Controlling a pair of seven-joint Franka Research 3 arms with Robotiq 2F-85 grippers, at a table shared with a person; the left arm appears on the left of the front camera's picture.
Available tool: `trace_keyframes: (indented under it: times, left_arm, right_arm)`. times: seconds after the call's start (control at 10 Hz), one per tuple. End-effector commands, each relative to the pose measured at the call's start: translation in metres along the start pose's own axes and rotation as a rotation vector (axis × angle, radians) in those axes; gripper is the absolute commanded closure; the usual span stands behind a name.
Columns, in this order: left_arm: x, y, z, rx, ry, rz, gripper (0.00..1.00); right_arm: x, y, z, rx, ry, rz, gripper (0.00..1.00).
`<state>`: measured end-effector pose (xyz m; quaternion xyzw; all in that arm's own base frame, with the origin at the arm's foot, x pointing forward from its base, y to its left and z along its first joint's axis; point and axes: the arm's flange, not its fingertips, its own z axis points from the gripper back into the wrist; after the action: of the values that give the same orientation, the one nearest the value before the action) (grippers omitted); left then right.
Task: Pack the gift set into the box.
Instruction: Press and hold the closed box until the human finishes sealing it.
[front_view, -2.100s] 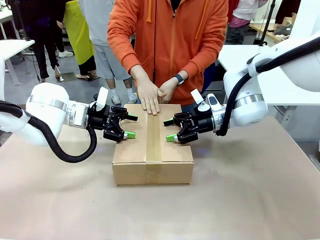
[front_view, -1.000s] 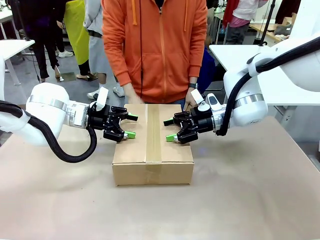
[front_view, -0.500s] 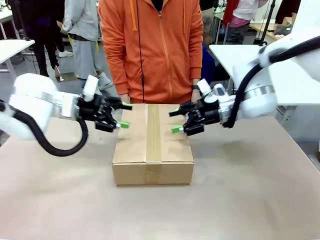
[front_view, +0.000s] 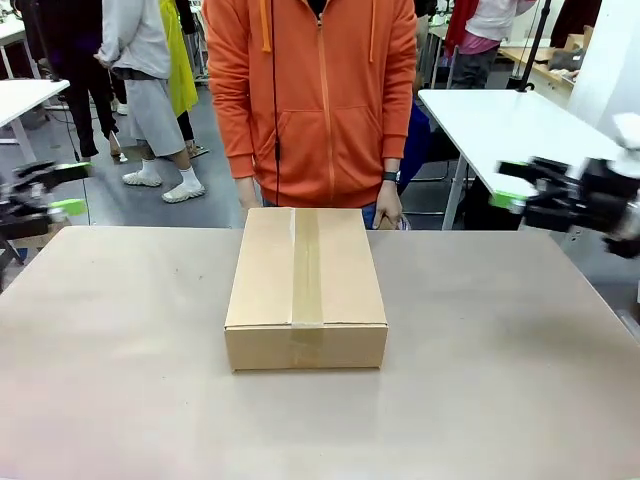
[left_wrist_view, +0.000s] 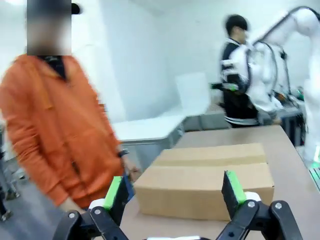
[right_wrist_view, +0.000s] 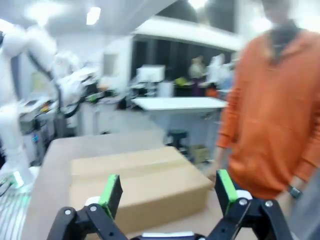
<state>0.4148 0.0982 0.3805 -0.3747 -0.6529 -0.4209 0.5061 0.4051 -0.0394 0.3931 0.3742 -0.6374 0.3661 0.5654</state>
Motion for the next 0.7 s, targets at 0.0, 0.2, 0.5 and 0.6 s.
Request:
trace_keyframes:
  times: [0.0,0.2,0.5,0.6]
  left_arm:
    - [-0.035,0.008,0.005,0.129,-0.068,0.064,0.00]
    - [0.000,0.000,0.000,0.000,0.000,0.000,0.00]
    - [0.000,0.000,0.000,0.000,0.000,0.000,0.00]
    - [0.000,0.000,0.000,0.000,0.000,0.000,0.00]
  right_arm:
    - [-0.047,0.001,0.000,-0.162,0.061,-0.003,0.00]
    - [0.000,0.000,0.000,0.000,0.000,0.000,0.00]
    - [0.000,0.000,0.000,0.000,0.000,0.000,0.00]
    - [0.000,0.000,0.000,0.000,0.000,0.000,0.00]
